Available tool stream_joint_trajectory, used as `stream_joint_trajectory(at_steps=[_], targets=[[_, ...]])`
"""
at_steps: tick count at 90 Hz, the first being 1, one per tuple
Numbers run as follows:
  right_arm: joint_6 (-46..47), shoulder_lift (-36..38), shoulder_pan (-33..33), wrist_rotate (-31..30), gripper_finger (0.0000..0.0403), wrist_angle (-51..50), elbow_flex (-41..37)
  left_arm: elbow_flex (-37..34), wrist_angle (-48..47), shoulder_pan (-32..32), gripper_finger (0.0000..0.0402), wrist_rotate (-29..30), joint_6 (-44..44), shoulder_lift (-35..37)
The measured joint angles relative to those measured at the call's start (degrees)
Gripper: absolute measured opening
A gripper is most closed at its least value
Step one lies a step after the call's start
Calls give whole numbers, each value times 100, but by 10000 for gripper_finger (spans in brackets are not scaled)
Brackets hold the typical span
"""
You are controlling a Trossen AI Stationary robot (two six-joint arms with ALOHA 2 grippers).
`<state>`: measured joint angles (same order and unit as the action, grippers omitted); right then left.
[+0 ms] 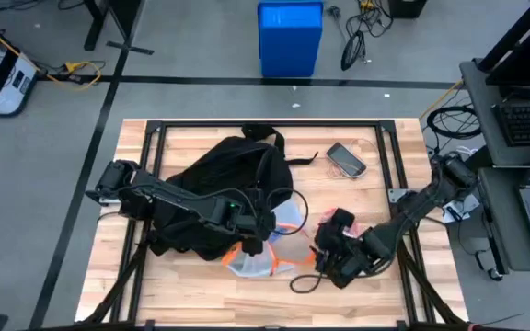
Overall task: Unpack backpack
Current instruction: Remove the blue chocolate bar from the orange zip bag
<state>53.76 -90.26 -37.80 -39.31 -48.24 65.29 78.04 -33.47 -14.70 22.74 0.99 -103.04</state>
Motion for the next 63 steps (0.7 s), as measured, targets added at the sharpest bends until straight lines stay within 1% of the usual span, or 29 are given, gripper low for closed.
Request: stream_joint_trajectory(at_steps=[16,27,38,54,63], targets=[[-165,-11,-126,-4,302,85,-158,0,0,0,0,0,269,0],[-514,-15,-135,35,294,541,-380,0,-4,-6,0,0,684,0],[-1251,-16,-133,46,288,1397,-675,0,-4,-42,0,0,1011,0],[-2752,-22,-88,65,286,2843,-1065,0,-6,-125,0,2,1143,0],[-3445,-24,24,65,286,3250,-1088,0,-2,-178,0,2,1141,0]])
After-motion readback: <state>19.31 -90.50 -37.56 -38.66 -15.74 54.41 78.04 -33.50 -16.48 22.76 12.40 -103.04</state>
